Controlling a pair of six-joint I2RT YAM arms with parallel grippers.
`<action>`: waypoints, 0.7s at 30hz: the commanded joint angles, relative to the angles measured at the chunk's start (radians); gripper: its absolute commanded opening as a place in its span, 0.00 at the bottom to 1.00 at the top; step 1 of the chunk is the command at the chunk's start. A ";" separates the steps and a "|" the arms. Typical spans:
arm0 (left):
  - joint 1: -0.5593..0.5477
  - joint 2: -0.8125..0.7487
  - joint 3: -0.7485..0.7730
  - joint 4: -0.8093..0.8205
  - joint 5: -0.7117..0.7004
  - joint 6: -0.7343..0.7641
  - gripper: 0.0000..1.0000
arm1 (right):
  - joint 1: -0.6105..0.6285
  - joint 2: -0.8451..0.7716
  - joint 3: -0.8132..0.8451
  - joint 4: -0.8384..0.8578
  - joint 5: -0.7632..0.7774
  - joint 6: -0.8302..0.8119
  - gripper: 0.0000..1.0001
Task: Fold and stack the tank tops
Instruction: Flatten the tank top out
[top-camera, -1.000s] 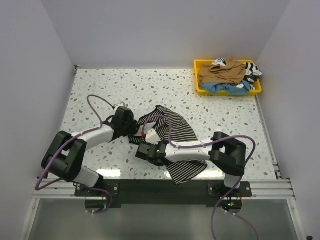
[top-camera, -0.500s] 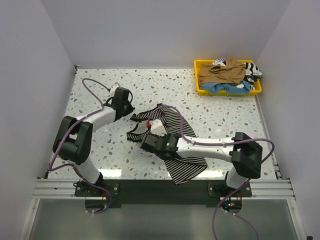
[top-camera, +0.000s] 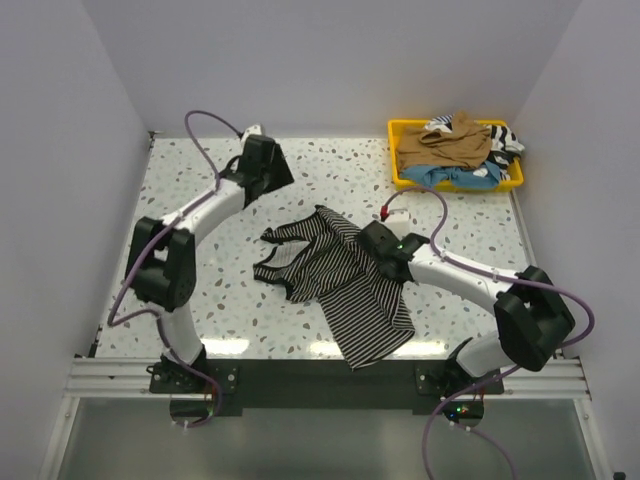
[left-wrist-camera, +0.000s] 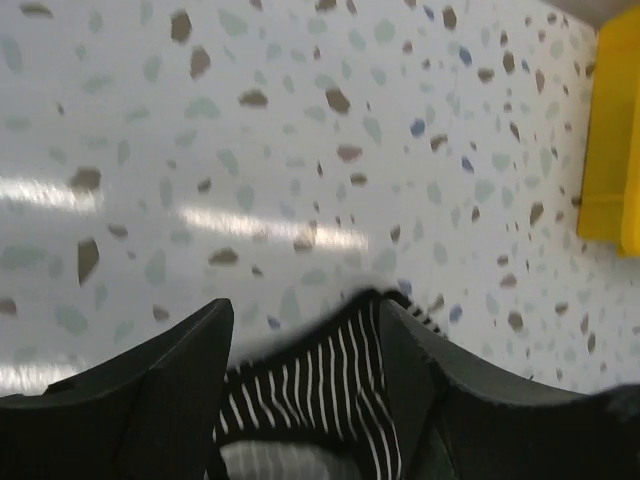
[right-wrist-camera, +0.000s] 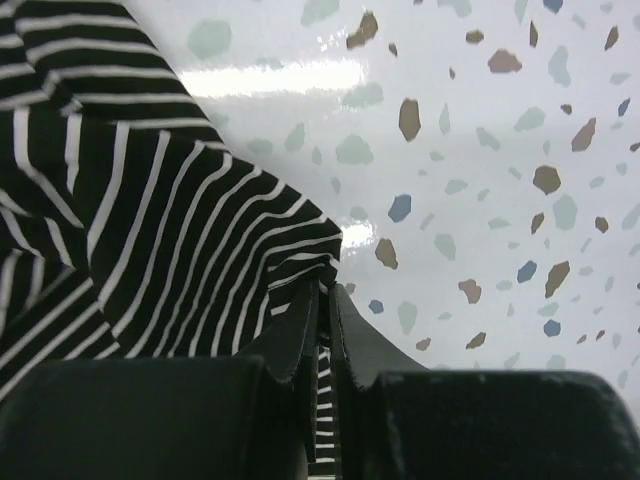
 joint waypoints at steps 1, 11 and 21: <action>-0.118 -0.293 -0.220 -0.019 0.047 -0.045 0.66 | 0.006 -0.012 -0.056 0.012 0.012 0.044 0.00; -0.328 -0.595 -0.732 -0.010 0.010 -0.228 0.56 | -0.059 0.017 -0.049 0.043 0.010 0.017 0.00; -0.291 -0.244 -0.554 0.024 -0.246 -0.175 0.39 | -0.059 -0.001 -0.027 0.077 -0.052 0.009 0.00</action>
